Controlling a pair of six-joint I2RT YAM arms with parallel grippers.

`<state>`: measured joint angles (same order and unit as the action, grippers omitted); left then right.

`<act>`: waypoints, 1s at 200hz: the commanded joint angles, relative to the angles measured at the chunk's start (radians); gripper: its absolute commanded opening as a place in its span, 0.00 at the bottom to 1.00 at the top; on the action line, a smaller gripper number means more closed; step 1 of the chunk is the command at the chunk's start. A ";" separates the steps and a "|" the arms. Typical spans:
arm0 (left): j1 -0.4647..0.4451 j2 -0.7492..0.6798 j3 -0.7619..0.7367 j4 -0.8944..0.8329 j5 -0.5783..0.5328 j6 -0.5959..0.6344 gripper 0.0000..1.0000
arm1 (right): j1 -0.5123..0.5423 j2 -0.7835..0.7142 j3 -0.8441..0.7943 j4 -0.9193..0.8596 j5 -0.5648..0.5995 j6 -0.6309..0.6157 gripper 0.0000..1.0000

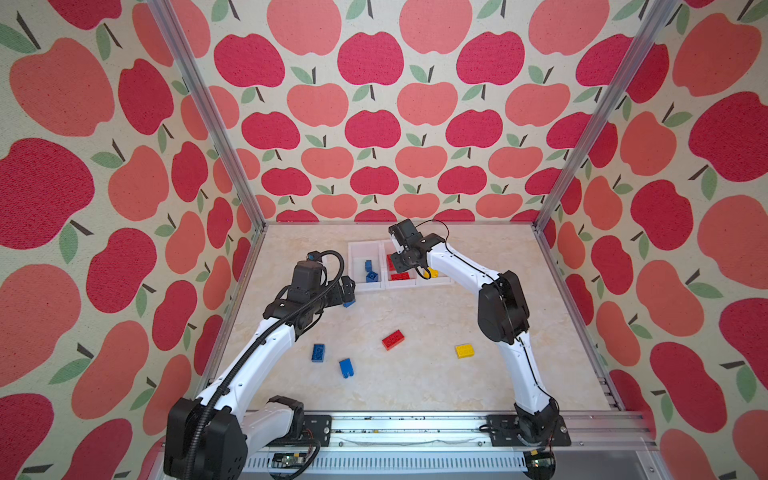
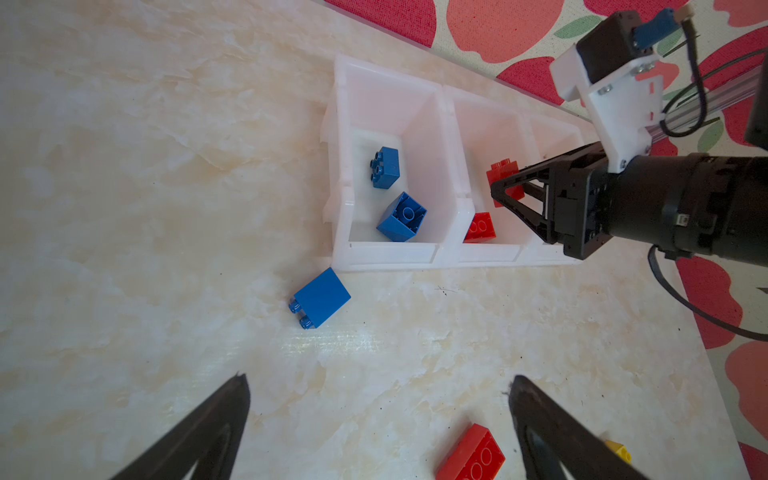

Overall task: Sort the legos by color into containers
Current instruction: 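Lift the red brick with the right gripper and drop it into the red compartment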

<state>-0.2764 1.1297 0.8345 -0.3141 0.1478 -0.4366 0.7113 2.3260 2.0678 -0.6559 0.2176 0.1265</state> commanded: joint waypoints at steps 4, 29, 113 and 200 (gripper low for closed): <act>0.009 -0.021 -0.002 -0.027 0.010 -0.007 0.99 | -0.014 0.044 0.070 -0.034 0.049 0.016 0.28; 0.011 -0.013 0.002 -0.028 0.011 -0.007 0.99 | -0.025 0.071 0.101 -0.050 0.045 0.019 0.29; 0.013 0.014 0.012 -0.025 0.009 -0.004 0.99 | -0.029 0.066 0.121 -0.071 0.027 0.024 0.54; 0.014 0.116 0.084 -0.167 -0.056 0.033 0.99 | -0.002 -0.130 -0.047 -0.070 0.008 0.043 0.58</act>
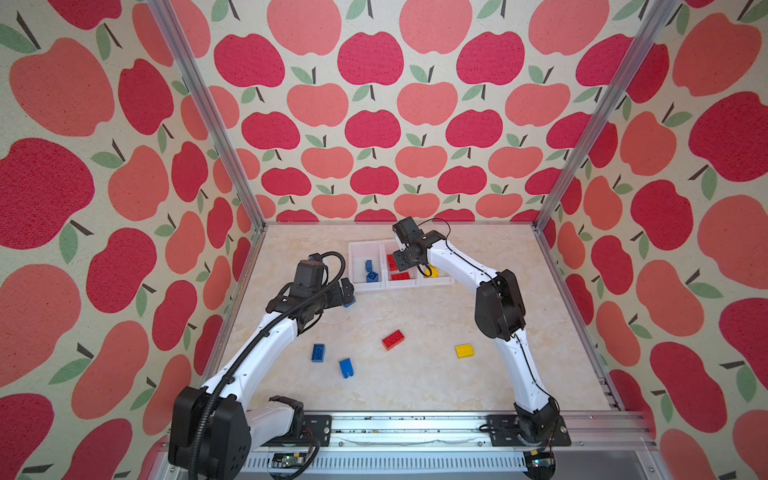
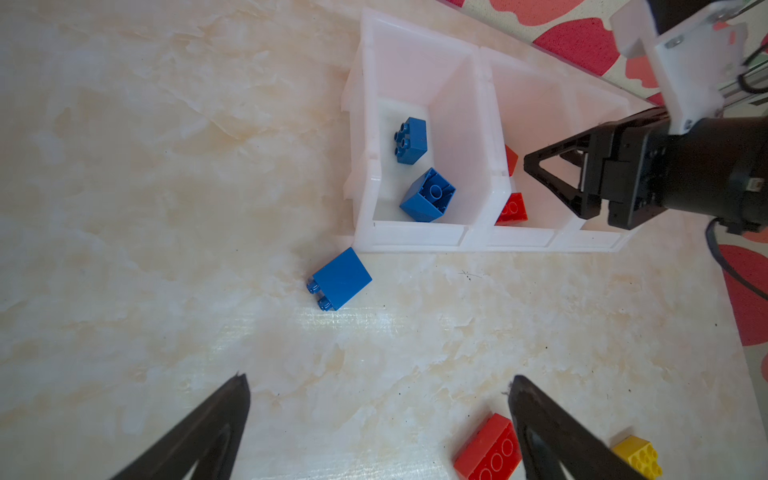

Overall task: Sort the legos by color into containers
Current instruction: 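Lift the red brick with the right gripper and drop it into the red compartment, then grasp the blue brick beside the tray with the left gripper while the right withdraws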

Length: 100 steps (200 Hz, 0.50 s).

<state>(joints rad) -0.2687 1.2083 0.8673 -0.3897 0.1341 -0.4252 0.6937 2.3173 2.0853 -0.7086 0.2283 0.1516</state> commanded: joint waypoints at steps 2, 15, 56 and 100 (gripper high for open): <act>0.006 0.042 0.054 -0.094 -0.044 0.021 0.99 | 0.015 -0.128 -0.073 -0.016 -0.004 0.018 0.58; 0.006 0.084 0.079 -0.123 -0.054 0.005 0.98 | 0.019 -0.179 -0.128 -0.006 -0.004 0.022 0.59; -0.025 0.206 0.146 -0.181 -0.102 -0.062 0.97 | 0.032 -0.345 -0.328 0.035 -0.004 0.040 0.62; -0.076 0.347 0.230 -0.232 -0.210 -0.144 0.95 | 0.033 -0.509 -0.528 0.080 -0.014 0.070 0.64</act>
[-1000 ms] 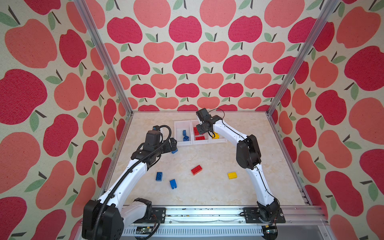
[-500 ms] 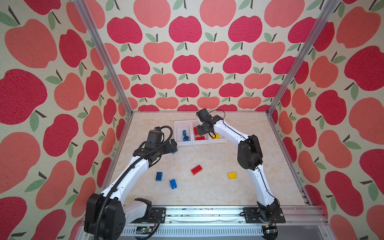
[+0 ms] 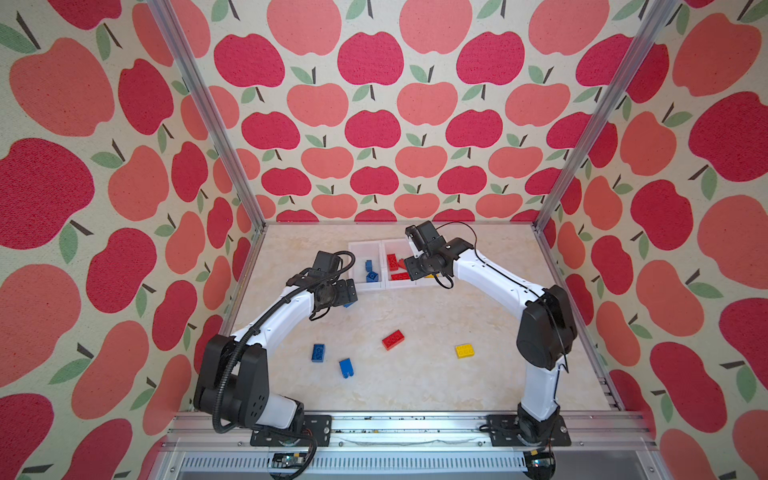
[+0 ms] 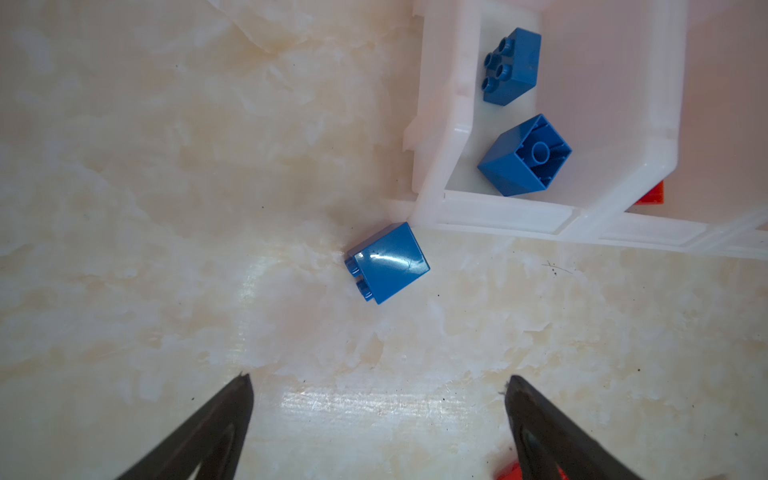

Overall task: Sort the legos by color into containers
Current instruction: 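Grasp the blue brick beside the tray with the left gripper while the right withdraws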

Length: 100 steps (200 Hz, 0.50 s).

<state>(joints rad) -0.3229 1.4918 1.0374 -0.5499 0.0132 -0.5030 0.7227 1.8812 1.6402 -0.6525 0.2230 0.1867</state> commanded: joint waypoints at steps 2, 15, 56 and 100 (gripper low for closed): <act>-0.024 0.072 0.064 -0.075 -0.095 -0.070 0.95 | 0.004 -0.078 -0.090 0.024 -0.007 0.035 0.64; -0.038 0.115 0.092 -0.093 -0.127 -0.099 0.92 | 0.004 -0.111 -0.131 0.031 -0.003 0.039 0.64; -0.060 0.234 0.143 -0.115 -0.199 -0.185 0.86 | 0.003 -0.179 -0.203 0.048 0.009 0.039 0.65; -0.077 0.289 0.160 -0.078 -0.215 -0.226 0.85 | -0.003 -0.209 -0.230 0.061 0.017 0.033 0.65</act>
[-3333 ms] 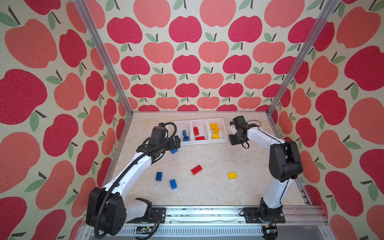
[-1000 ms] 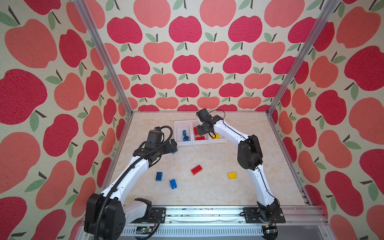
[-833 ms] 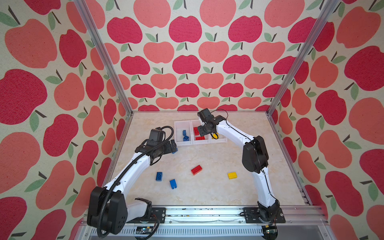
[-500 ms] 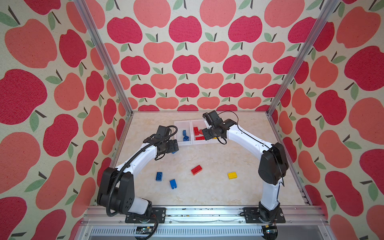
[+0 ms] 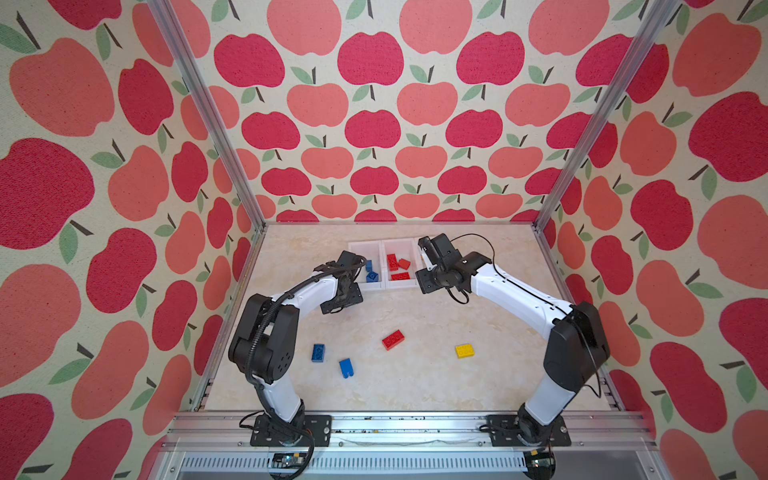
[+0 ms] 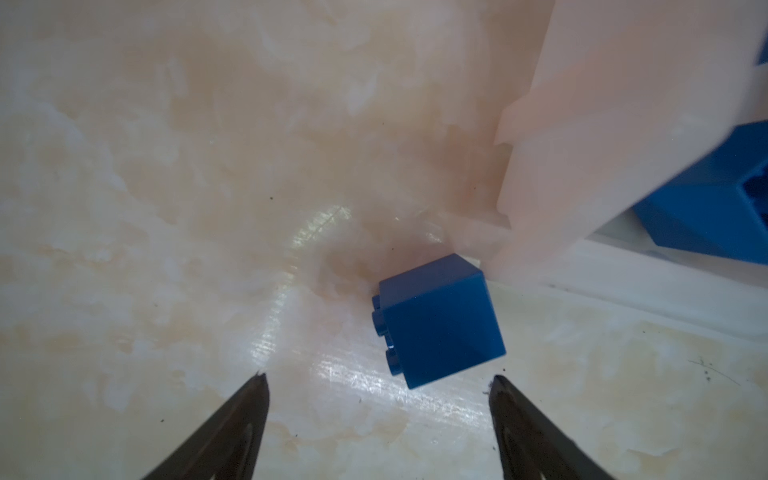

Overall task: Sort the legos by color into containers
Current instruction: 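Grasp the blue brick beside the tray with the left gripper while the right withdraws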

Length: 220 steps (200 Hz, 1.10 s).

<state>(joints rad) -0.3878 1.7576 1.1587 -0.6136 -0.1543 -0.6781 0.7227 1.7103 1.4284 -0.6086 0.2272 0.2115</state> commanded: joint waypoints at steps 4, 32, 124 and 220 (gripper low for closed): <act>-0.014 0.026 0.038 -0.010 -0.049 -0.055 0.85 | -0.003 -0.041 -0.020 0.018 0.013 0.009 0.65; -0.021 0.027 0.033 0.029 -0.041 -0.064 0.85 | -0.007 -0.044 -0.022 0.024 0.009 0.008 0.65; -0.003 0.039 0.020 0.094 -0.021 -0.088 0.84 | -0.011 -0.038 -0.013 0.021 0.004 0.007 0.65; 0.015 0.027 0.007 0.059 -0.050 -0.080 0.75 | -0.011 -0.037 0.001 0.018 0.006 0.008 0.64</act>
<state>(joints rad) -0.3798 1.8046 1.1660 -0.5251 -0.1722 -0.7467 0.7189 1.6981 1.4204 -0.5919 0.2272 0.2115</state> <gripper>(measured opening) 0.766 0.648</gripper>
